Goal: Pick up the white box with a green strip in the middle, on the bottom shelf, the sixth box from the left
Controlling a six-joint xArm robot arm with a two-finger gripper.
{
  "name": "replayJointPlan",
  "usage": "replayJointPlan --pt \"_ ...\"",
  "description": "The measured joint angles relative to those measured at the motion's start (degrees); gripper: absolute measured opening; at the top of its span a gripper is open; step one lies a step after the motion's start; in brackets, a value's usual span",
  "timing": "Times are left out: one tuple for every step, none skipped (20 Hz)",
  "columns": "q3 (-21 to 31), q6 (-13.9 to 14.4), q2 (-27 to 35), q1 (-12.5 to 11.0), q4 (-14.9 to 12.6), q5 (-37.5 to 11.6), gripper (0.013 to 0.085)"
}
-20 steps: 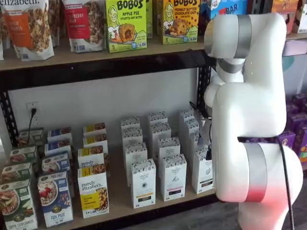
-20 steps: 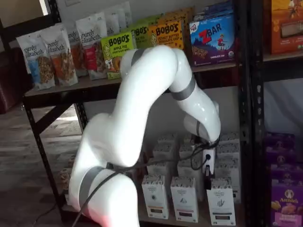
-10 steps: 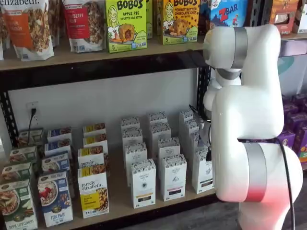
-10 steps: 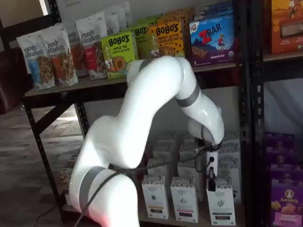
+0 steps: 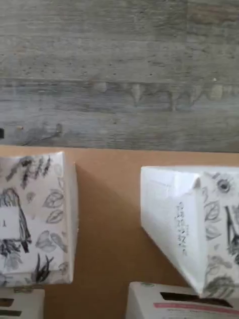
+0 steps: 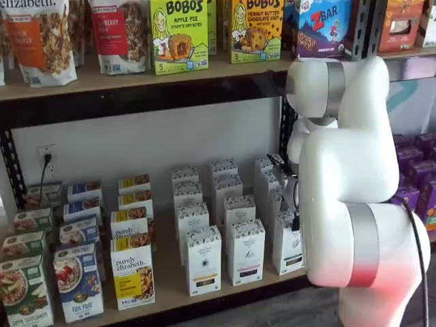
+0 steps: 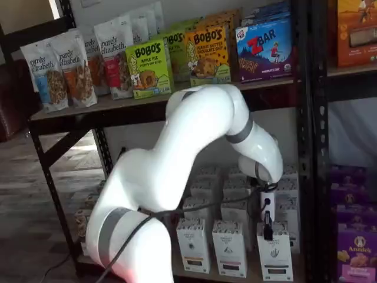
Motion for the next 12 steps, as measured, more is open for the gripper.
replayJointPlan --pt "-0.88 0.52 0.59 0.07 -0.53 0.36 0.0850" --pt "-1.76 1.04 1.20 0.16 -1.04 0.75 0.0850" --pt "-2.62 1.63 1.81 0.26 -1.63 1.12 0.0850" --pt "-3.31 2.21 2.31 0.35 -2.22 1.42 0.0850" --pt "-4.03 3.01 2.88 0.46 -3.06 1.74 0.0850" --pt "-4.54 3.89 3.36 0.58 -4.00 1.83 0.0850" --pt "-4.84 4.75 3.77 0.70 -4.92 1.72 0.0850" --pt "-4.95 5.87 4.14 0.82 -6.13 1.29 0.0850" --pt "-4.97 6.96 4.48 0.90 -7.37 0.80 0.0850" --pt "-4.96 7.88 4.81 0.96 -8.40 0.35 0.0850" --pt "-4.95 8.46 5.08 1.00 -9.05 0.06 0.0850" --pt "-4.95 9.15 5.37 1.04 -9.82 -0.16 0.0850"
